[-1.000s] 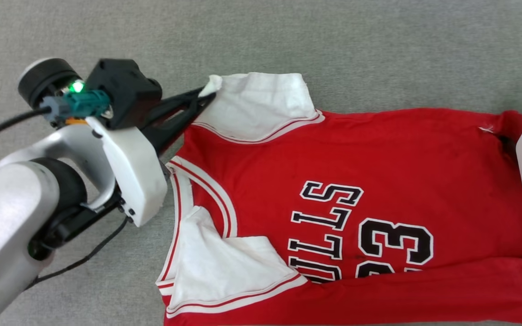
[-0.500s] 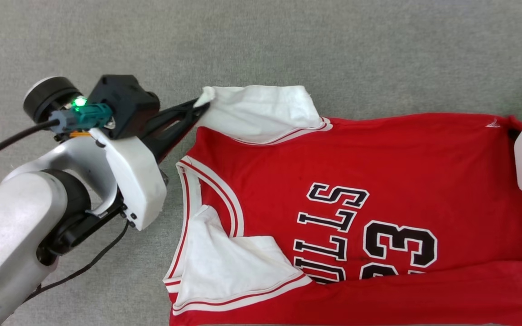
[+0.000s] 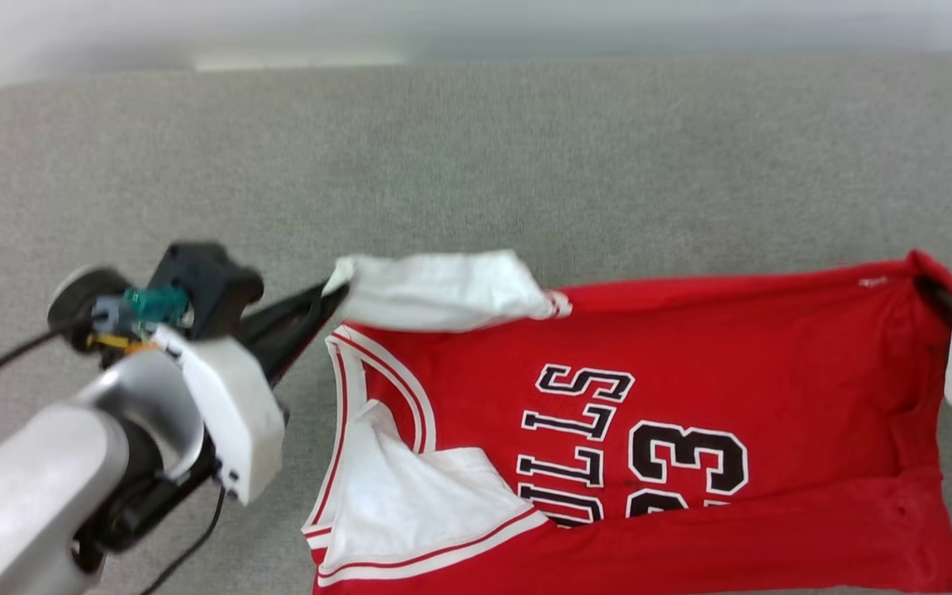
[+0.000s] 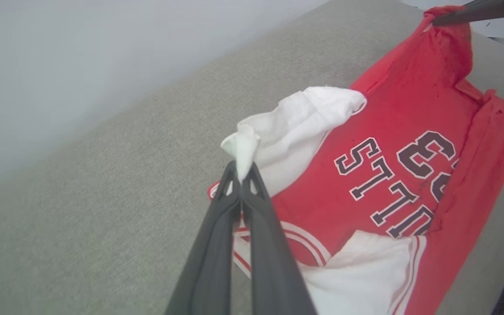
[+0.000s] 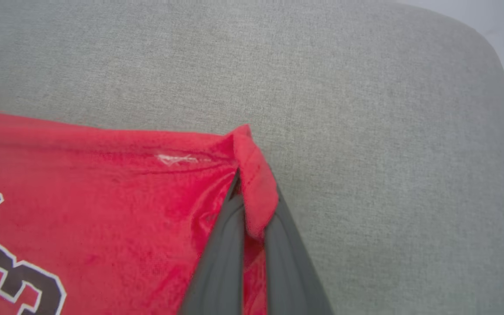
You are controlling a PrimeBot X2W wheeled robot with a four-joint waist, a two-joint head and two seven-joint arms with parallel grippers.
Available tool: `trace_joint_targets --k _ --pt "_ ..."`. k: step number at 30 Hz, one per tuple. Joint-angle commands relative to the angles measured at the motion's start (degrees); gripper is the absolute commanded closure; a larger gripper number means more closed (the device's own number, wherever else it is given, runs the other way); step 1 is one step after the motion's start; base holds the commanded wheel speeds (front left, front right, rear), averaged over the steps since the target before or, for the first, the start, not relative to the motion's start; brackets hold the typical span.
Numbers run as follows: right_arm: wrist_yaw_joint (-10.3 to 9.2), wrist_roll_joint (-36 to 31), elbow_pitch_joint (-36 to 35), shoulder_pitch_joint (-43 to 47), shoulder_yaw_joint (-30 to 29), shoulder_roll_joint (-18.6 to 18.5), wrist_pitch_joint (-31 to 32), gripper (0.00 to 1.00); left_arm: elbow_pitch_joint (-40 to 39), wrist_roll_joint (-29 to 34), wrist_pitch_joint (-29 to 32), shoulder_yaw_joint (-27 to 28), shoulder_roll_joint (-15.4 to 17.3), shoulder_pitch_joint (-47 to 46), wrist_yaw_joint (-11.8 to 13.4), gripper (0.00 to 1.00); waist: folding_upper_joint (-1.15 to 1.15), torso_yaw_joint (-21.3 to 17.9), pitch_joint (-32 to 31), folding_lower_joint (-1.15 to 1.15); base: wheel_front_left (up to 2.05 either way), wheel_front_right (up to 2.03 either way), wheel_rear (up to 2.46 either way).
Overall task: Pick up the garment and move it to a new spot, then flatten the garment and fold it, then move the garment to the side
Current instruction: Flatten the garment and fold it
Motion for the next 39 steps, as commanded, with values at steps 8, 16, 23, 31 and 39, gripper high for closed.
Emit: trace_joint_targets --k 8,16,23,31,39 --pt "-0.04 0.7 -7.2 12.8 -3.3 0.8 -3.3 1.00 -3.4 -2.5 -1.8 -1.7 3.6 10.4 3.7 1.00 0.00 -0.3 -4.7 0.00 0.00 0.00 0.00" --pt "-0.04 1.2 -11.6 22.9 -3.5 1.0 -1.2 1.00 -3.7 -4.6 -3.3 -4.5 4.8 18.8 5.7 1.00 0.00 -0.4 -5.2 0.00 0.00 0.00 0.00" --pt "-0.04 -1.5 -12.1 24.7 1.3 -4.0 -0.8 1.00 0.5 -5.1 -3.0 -7.3 3.3 22.0 4.4 1.00 0.00 -0.6 -4.5 0.00 0.00 0.00 0.00" --pt "-0.04 -2.8 -8.9 23.0 7.8 -6.4 -2.4 1.00 7.4 -1.1 -3.1 -11.0 -0.3 20.5 2.3 1.00 0.00 -0.3 -3.6 0.00 0.00 0.00 0.00" --pt "-0.04 -2.1 -5.7 21.8 10.4 -6.2 -3.1 0.14 14.5 2.3 -5.2 -13.2 -4.8 19.3 1.2 0.00 0.00 -0.3 -4.1 0.00 0.00 0.00 0.00"
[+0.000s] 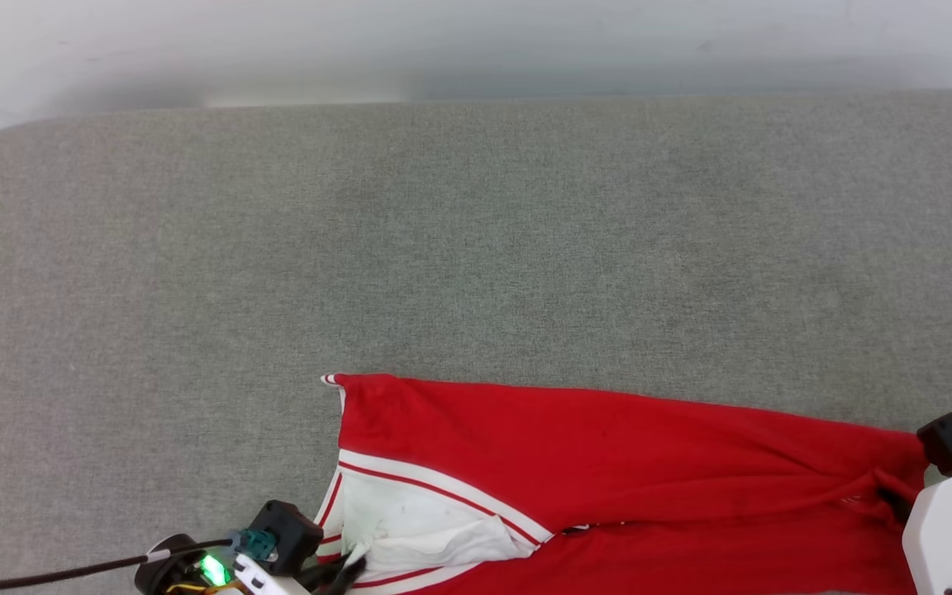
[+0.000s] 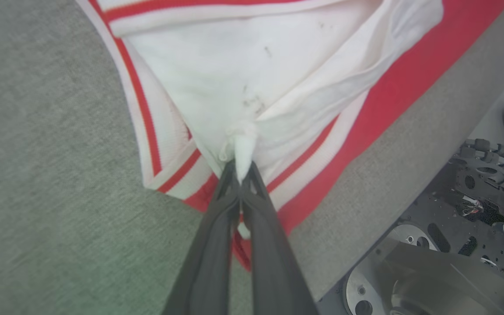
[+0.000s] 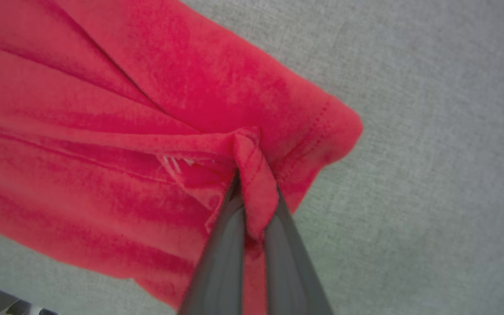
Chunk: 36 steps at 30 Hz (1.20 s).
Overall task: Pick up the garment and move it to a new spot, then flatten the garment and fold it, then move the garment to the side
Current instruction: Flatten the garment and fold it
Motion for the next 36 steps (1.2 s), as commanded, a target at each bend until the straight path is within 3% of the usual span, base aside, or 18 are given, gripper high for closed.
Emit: trace_joint_targets --k 1,5,10,16,17,20,23,28,36 --pt "-0.04 -0.4 0.8 -0.1 0.3 0.4 0.0 0.00 1.3 0.2 -1.0 0.3 -1.0 -0.3 0.5 0.00 0.00 0.0 -0.4 0.00 0.00 0.00 0.00" --pt "-0.03 2.0 -0.3 -0.4 -1.7 1.6 -0.9 0.00 2.7 0.2 -3.1 0.7 -1.6 0.3 0.7 0.00 0.00 -0.2 -1.9 0.00 0.00 0.00 0.00" --pt "-0.04 5.2 -4.3 0.2 -7.0 3.5 -0.7 0.00 1.1 -2.6 -9.7 5.1 -2.4 1.8 2.9 0.00 0.00 -0.3 -4.1 0.00 0.00 0.00 0.00" --pt "-0.03 4.1 -9.0 3.2 -16.8 7.7 2.3 0.00 -1.5 -5.7 -21.7 14.8 -3.4 5.2 8.3 0.00 0.00 -0.1 -6.0 0.00 0.00 0.00 0.00" --pt "-0.03 2.6 -10.6 5.0 -21.9 11.0 4.2 0.00 -3.2 -3.9 -23.0 20.8 -4.5 7.4 10.5 0.00 0.00 0.3 -6.5 0.00 0.00 0.00 0.00" --pt "-0.03 1.2 -11.8 7.5 -27.4 15.6 6.8 0.00 -6.9 1.1 -23.2 30.3 -8.2 11.0 11.5 0.00 0.00 0.9 -6.5 0.00 0.00 0.00 0.00" --pt "-0.03 -1.1 -12.8 9.0 -32.1 20.1 8.5 0.00 -10.2 7.6 -23.1 38.4 -12.5 15.1 10.3 0.00 0.00 1.4 -6.2 0.00 0.00 0.00 0.00" --pt "-0.03 -3.7 -11.6 10.2 -38.1 26.5 8.9 0.00 -13.6 15.7 -23.1 49.1 -20.8 20.4 5.9 0.00 0.00 2.5 -5.4 0.00 0.00 0.00 0.00" --pt "-0.03 -5.7 -5.8 8.9 -42.6 31.4 7.6 0.00 -12.8 26.0 -23.1 56.9 -29.2 21.3 -2.2 0.00 0.00 4.0 -4.0 0.00 0.00 0.00 0.00"
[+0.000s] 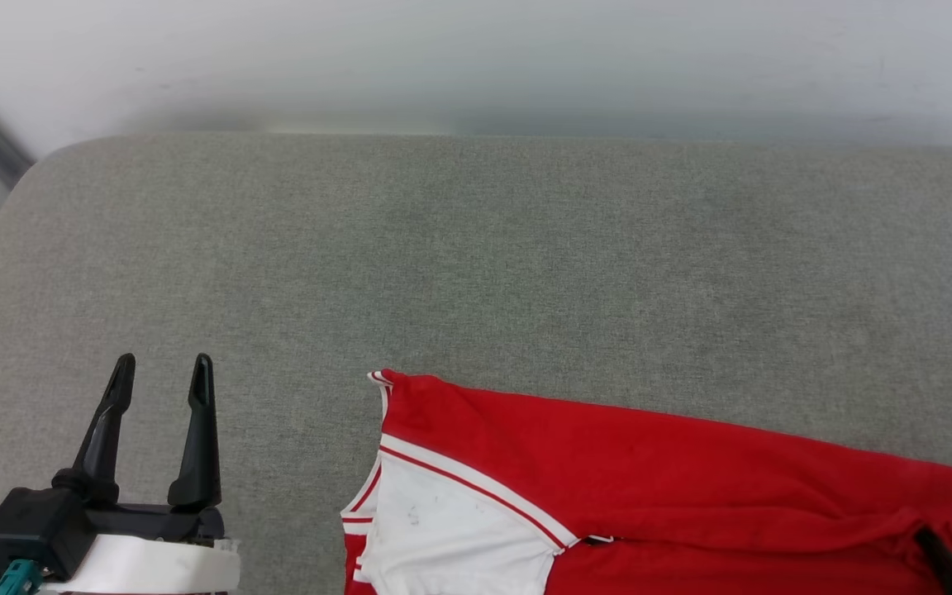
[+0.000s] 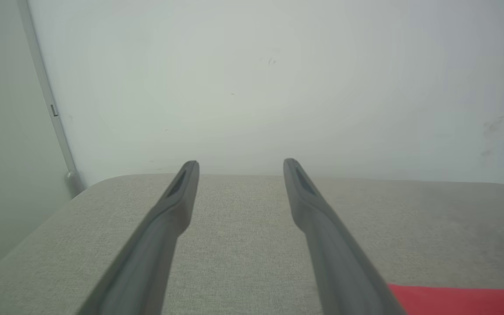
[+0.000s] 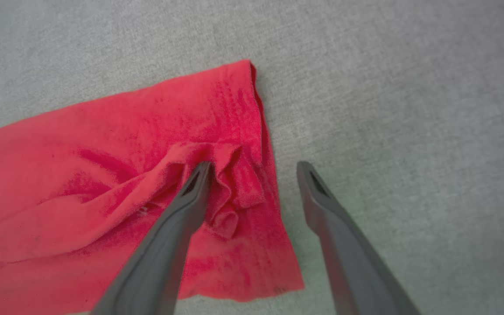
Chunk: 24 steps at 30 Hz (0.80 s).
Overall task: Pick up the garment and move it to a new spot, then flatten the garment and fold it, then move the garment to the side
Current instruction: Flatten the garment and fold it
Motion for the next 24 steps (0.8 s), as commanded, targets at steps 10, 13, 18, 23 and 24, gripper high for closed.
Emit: trace_joint_targets --k 10,13,18,23,24 --pt "-0.01 -0.3 9.8 -1.6 2.4 2.4 -1.7 0.00 3.0 6.9 -0.3 4.6 -5.4 -1.2 -7.3 0.00 0.00 0.9 1.9 0.00 0.00 0.00 0.00" --pt "0.06 0.4 11.2 -1.0 4.5 3.1 -1.6 0.00 3.4 8.2 -0.3 4.9 -6.1 -1.4 -7.9 0.00 0.00 1.0 2.2 0.00 0.00 0.00 0.00" --pt "0.20 0.9 12.0 -0.5 7.0 3.0 -2.7 0.00 4.1 9.2 -0.3 5.3 -7.1 -1.4 -8.4 0.00 0.00 1.0 2.1 0.00 0.00 0.00 0.00" --pt "0.05 1.3 11.7 -0.7 9.1 1.2 -6.1 1.00 4.9 9.7 -0.3 5.8 -7.8 -1.3 -8.7 0.00 0.00 0.4 1.6 0.00 0.00 0.00 0.00" --pt "0.03 1.4 11.6 -0.8 8.9 0.7 -6.6 1.00 4.9 9.7 -0.3 5.8 -7.9 -1.2 -8.7 0.00 0.00 0.3 1.5 0.00 0.00 0.00 0.00"
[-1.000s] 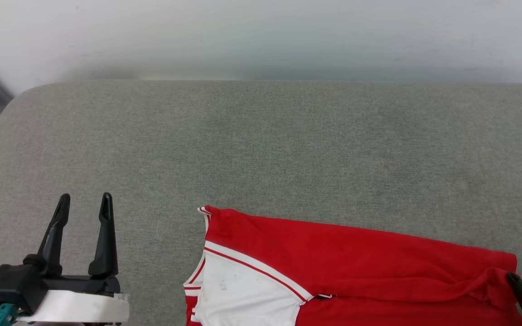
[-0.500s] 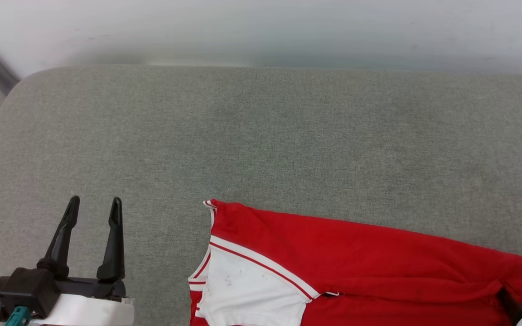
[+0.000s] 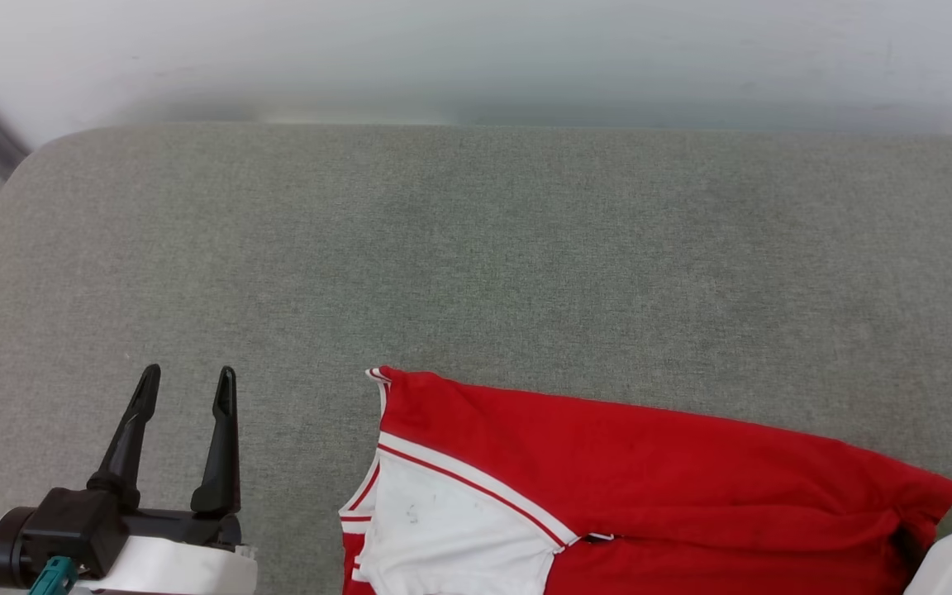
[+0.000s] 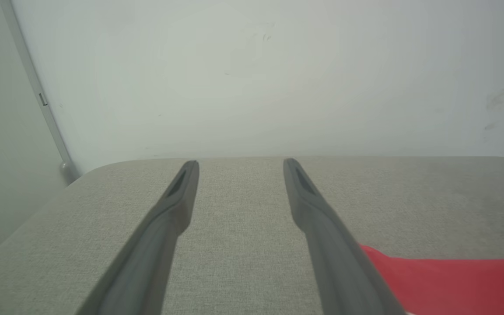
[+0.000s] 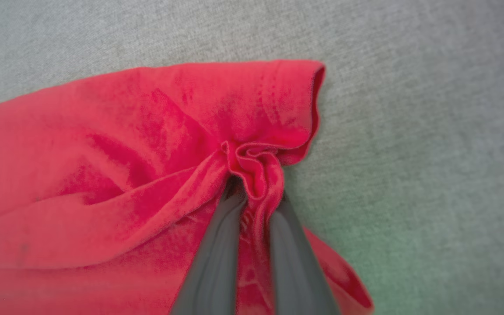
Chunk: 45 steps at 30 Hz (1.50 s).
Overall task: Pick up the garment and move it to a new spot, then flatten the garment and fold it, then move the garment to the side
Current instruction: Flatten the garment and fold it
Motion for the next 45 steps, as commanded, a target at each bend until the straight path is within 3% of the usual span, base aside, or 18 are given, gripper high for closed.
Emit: trace_joint_targets --k 1,11,18,27,36,40,45 --pt "0.04 0.2 2.1 1.2 0.8 1.0 0.2 1.00 0.1 0.4 -0.3 0.3 0.0 -0.1 -0.1 0.00 0.00 -0.2 -0.1 0.00 0.00 0.00 0.00" --pt "0.01 -2.5 1.4 -1.9 -7.7 -3.9 -4.4 1.00 0.2 -0.1 -0.3 -0.5 0.7 0.3 -0.1 0.00 0.00 -1.2 -0.5 0.00 0.00 0.00 0.00" --pt "0.03 -4.7 1.8 -4.4 -12.2 -4.9 -6.1 1.00 0.3 -0.3 -0.3 -0.3 1.1 0.1 -0.1 0.00 0.00 -1.8 -0.9 0.00 0.00 0.00 0.00" --pt "0.03 -3.5 -9.3 0.5 -3.2 -0.3 -1.2 1.00 0.6 0.0 -0.3 -0.2 0.5 2.2 -0.1 0.00 0.00 -3.1 -4.7 0.00 0.00 0.00 0.00" --pt "0.04 -0.3 -19.8 4.7 7.9 4.5 6.2 1.00 0.9 0.0 -0.3 -1.3 0.2 3.1 -0.1 0.00 0.00 -1.9 -6.2 0.00 0.00 0.00 0.00" --pt "0.04 2.4 -21.7 4.8 12.9 5.4 8.0 1.00 0.8 0.0 -0.3 -1.4 0.0 3.2 -0.1 0.00 0.00 -0.8 -6.4 0.00 0.00 0.00 0.00" --pt "0.04 11.6 -19.1 3.2 20.6 5.4 5.7 1.00 1.1 -0.1 -0.3 -1.9 -0.3 3.0 -0.1 0.00 0.00 0.7 -6.6 0.00 0.00 0.00 0.00"
